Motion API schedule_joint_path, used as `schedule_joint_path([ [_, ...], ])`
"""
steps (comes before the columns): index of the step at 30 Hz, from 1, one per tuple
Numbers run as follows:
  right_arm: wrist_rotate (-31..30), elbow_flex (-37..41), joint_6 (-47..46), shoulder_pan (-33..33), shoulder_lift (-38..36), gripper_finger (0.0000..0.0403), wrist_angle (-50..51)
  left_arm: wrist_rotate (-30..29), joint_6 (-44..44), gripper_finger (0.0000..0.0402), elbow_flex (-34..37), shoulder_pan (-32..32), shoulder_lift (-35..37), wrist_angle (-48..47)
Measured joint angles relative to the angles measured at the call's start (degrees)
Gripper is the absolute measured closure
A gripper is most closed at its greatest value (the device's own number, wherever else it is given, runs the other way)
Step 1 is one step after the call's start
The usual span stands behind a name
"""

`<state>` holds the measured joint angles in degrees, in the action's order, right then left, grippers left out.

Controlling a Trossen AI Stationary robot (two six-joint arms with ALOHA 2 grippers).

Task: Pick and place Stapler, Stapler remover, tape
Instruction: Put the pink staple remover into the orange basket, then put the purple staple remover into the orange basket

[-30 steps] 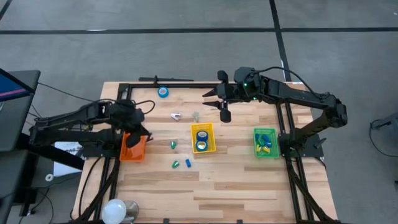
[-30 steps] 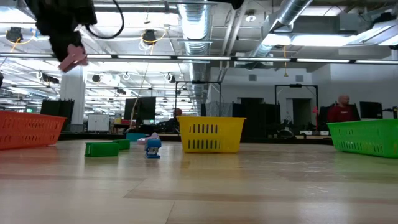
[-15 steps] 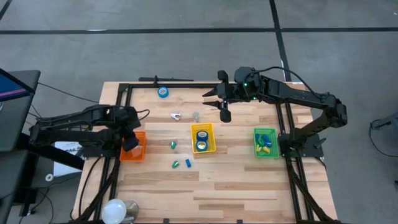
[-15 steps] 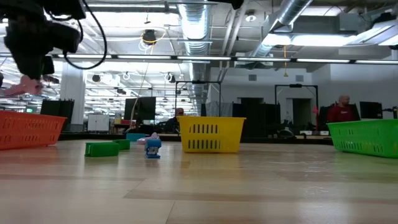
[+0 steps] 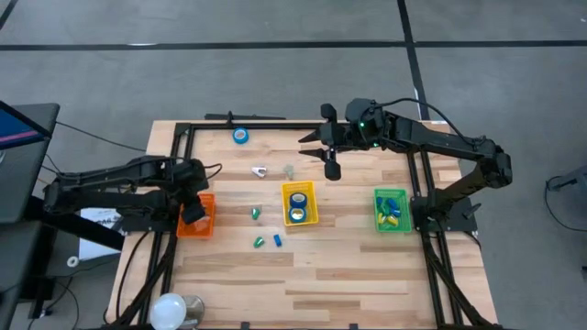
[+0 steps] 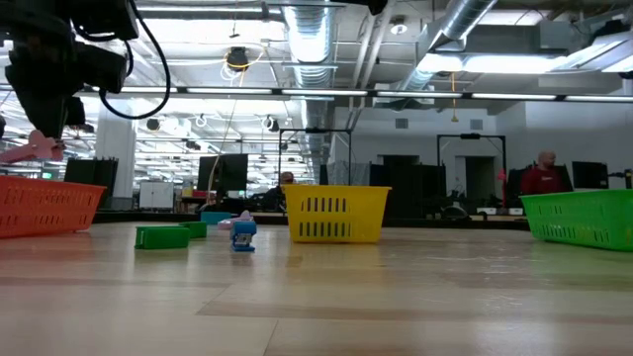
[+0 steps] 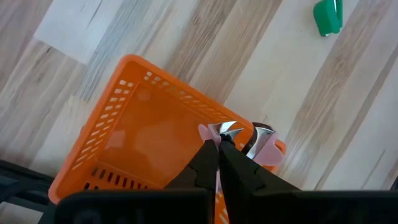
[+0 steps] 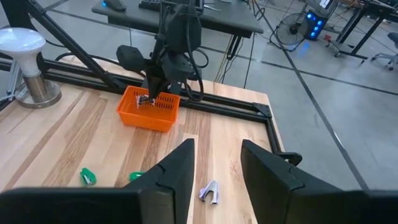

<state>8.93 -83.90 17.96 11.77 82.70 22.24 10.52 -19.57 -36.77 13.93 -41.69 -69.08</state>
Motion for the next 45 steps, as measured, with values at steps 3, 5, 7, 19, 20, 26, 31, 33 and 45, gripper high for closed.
schedule_joint_path([
  [3,0.0,0.0,0.0,0.0,0.0,0.028,0.0,0.0,0.0,0.0398,0.0,0.0,-0.1,0.0],
  [5,0.0,0.0,0.0,0.0,0.0,0.028,0.0,0.0,0.0,0.0398,0.0,0.0,-0.1,0.0],
  [7,0.0,0.0,0.0,0.0,0.0,0.028,0.0,0.0,0.0,0.0398,0.0,0.0,-0.1,0.0],
  [19,0.0,0.0,0.0,0.0,0.0,0.028,0.0,-0.8,-0.7,0.033,0.0,0.0,-0.1,0.8],
  [20,0.0,0.0,0.0,0.0,0.0,0.028,0.0,-1.0,-0.9,0.0319,0.0,0.0,-0.1,0.9],
  [26,0.0,0.0,0.0,0.0,0.0,0.028,0.1,-0.3,-0.9,0.028,-0.3,0.0,-0.1,1.1],
  [31,0.0,0.0,0.0,0.0,0.0,0.028,0.1,0.0,-2.3,0.027,-2.3,0.0,-0.1,1.2],
  [33,0.0,0.0,0.0,0.0,0.0,0.028,0.1,0.0,-2.4,0.027,-3.4,0.0,-0.1,1.6],
  [45,-0.4,0.0,0.0,0.0,0.0,0.0276,0.3,-0.7,1.6,0.027,-6.1,0.0,-2.0,16.7],
])
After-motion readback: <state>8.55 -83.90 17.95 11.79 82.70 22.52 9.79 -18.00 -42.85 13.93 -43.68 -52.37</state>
